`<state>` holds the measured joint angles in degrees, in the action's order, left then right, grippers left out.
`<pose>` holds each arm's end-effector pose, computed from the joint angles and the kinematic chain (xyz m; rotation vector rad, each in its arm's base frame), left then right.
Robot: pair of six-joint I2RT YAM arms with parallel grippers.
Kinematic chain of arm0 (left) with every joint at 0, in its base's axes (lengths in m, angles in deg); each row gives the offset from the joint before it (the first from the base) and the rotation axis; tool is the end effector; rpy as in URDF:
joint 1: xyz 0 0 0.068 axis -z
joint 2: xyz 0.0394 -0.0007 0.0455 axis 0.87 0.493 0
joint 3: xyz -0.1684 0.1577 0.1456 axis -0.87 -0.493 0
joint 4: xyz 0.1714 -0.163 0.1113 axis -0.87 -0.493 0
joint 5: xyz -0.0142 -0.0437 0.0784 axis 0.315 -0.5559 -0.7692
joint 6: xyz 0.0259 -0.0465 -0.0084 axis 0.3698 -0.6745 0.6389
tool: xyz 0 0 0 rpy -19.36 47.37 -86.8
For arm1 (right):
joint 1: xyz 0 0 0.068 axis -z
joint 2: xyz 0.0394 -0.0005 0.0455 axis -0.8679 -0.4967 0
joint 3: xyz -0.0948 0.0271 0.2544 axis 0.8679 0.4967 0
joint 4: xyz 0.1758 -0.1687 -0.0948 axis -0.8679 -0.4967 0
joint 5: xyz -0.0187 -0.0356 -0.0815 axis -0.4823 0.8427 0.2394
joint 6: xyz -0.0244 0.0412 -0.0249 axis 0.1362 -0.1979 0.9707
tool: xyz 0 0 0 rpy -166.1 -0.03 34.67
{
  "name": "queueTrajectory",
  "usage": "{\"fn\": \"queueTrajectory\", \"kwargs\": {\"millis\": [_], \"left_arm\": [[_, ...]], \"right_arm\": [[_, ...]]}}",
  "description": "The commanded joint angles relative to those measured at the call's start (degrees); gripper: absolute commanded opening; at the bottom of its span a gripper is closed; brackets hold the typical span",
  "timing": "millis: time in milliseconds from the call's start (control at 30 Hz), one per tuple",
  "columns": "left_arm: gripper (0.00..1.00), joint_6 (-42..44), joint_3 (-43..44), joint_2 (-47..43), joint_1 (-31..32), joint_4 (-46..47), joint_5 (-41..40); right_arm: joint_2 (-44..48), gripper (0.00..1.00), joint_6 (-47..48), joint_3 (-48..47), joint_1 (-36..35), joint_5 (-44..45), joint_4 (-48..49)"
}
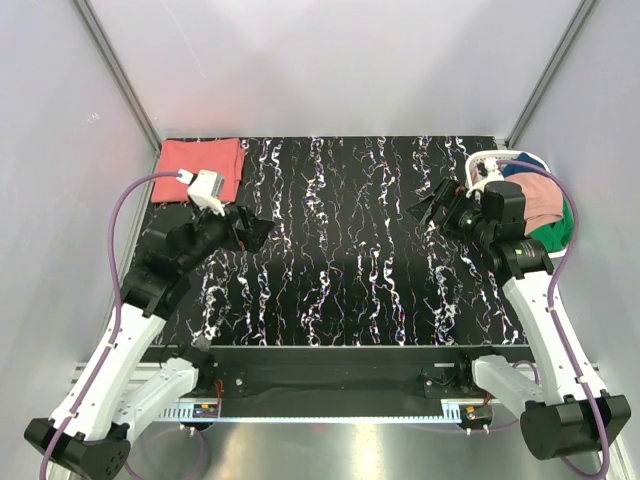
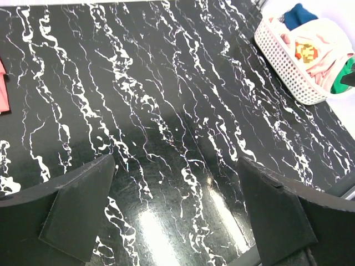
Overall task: Fold and stack the t-shirts
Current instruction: Grab the tshirt from the pile
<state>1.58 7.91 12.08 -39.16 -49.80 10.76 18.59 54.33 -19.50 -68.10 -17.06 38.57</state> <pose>0.1600 -0.0699 0.3697 0.2310 1.8473 -0.6359 0.2074 0.0386 0.3522 0.2428 2.0859 0.7002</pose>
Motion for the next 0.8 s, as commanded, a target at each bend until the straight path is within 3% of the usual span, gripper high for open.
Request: {"fn": "queueTrajectory", "kwargs": {"millis": [0,200,300,433,500,533,667,767], "left_arm": [[0.99,0.5,-0.3,-0.8,-0.4,3.7,0.5],[0.99,0.1,-0.1,-0.1,-0.4,3.6,0.9],[0.99,0.1,0.0,0.1,-0.6,3.3,0.6],[0.99,-0.2,-0.3,0.1,-0.6,3.4,0.4],[0.99,-0.7,-0.5,0.5,-0.6,3.5,1.4],[0.99,-0.8,-0.5,0.5,-0.6,3.5,1.5],[0.99,-1.0,0.0,0.8,-0.6,3.1,1.7],[0.99,-1.1,-0.1,0.3,-0.6,3.1,2.1]], "right_arm": [[-0.2,1.00,-0.5,-1.9,-0.2,3.8,0.5],[-3.9,1.00,-2.1,-4.2,-0.3,8.7,-0.1],[-7.2,1.00,-1.7,-6.1,-0.3,16.3,0.3],[-18.0,1.00,0.6,-14.2,0.7,38.3,-2.7],[-28.0,0.97,1.3,-22.0,9.2,39.9,-6.0],[-28.0,0.96,1.3,-22.1,10.7,39.9,-5.8],[-34.7,0.70,1.7,-26.0,14.5,45.1,-5.4],[-39.4,0.61,1.3,-28.8,16.9,48.5,-5.0]]}}
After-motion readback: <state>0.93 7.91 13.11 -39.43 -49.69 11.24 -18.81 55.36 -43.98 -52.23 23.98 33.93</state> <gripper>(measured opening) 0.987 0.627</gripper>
